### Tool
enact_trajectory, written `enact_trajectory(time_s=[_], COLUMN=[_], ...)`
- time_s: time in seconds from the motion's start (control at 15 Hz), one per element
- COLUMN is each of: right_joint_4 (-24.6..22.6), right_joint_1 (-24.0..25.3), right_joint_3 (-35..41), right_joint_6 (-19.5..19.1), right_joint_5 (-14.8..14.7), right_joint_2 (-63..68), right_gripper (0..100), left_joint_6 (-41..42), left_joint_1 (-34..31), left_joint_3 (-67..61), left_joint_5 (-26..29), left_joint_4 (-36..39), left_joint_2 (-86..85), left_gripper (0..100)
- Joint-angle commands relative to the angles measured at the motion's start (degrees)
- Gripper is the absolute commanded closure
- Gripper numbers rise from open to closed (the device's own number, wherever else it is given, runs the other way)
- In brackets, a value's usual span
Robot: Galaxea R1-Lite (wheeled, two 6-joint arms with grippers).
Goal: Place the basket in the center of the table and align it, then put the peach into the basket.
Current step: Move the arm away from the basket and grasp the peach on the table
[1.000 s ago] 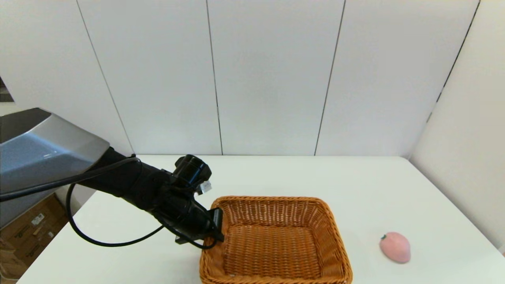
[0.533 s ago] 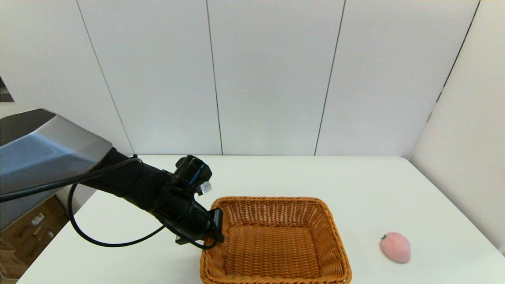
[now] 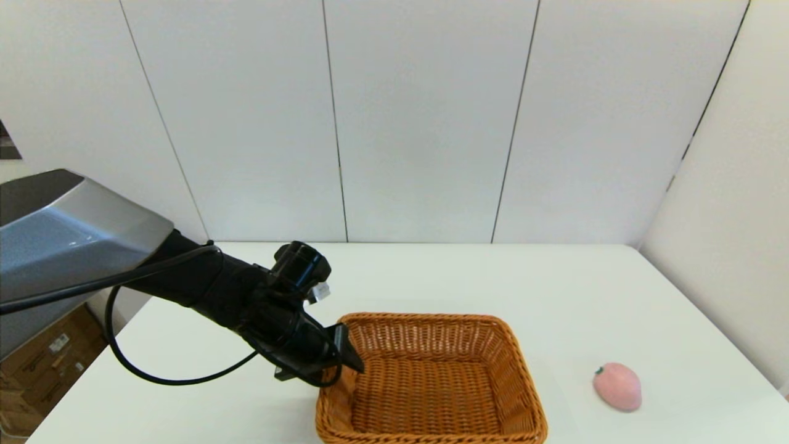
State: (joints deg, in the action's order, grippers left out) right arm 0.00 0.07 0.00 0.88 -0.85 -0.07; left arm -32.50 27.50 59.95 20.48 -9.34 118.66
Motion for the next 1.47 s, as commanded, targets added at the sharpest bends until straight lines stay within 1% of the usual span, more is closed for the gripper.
enact_trajectory(time_s=[0.07, 0.2, 0.33, 0.4, 0.6, 0.73, 0.93, 1.0, 1.07, 1.13, 1.27, 1.47], right_joint_4=[0.0, 0.0, 0.0, 0.0, 0.0, 0.0, 0.0, 0.0, 0.0, 0.0, 0.0, 0.0], right_joint_1=[0.0, 0.0, 0.0, 0.0, 0.0, 0.0, 0.0, 0.0, 0.0, 0.0, 0.0, 0.0], right_joint_3=[0.0, 0.0, 0.0, 0.0, 0.0, 0.0, 0.0, 0.0, 0.0, 0.0, 0.0, 0.0], right_joint_6=[0.0, 0.0, 0.0, 0.0, 0.0, 0.0, 0.0, 0.0, 0.0, 0.0, 0.0, 0.0], right_joint_5=[0.0, 0.1, 0.1, 0.1, 0.0, 0.1, 0.0, 0.0, 0.1, 0.0, 0.0, 0.0], right_joint_2=[0.0, 0.0, 0.0, 0.0, 0.0, 0.0, 0.0, 0.0, 0.0, 0.0, 0.0, 0.0], right_gripper=[0, 0, 0, 0, 0, 0, 0, 0, 0, 0, 0, 0], left_joint_6=[-0.1, 0.1, 0.2, 0.3, 1.2, 4.8, 8.4, 9.7, 13.4, 17.5, 20.8, 21.7], left_joint_1=[-1.7, -4.7, -6.4, -6.7, -6.7, -6.6, -6.6, -9.5, -14.5, -17.8, -19.7, -23.1], left_joint_3=[-0.5, -0.5, -0.5, -0.5, -0.8, -2.0, -5.0, -6.9, -9.4, -12.8, -19.3, -27.3], left_joint_5=[0.0, 0.0, -0.1, -1.2, -9.1, -12.2, -19.5, -21.8, -22.6, -22.7, -22.5, -22.8], left_joint_4=[-0.2, -1.1, -4.1, -5.9, -6.8, -8.9, -9.6, -9.7, -9.6, -9.3, -9.3, -8.7], left_joint_2=[-4.7, -13.5, -22.6, -27.3, -41.7, -51.6, -63.4, -67.3, -70.1, -73.6, -80.9, -90.5], left_gripper=[0, 0, 0, 0, 0, 0, 0, 0, 0, 0, 0, 0])
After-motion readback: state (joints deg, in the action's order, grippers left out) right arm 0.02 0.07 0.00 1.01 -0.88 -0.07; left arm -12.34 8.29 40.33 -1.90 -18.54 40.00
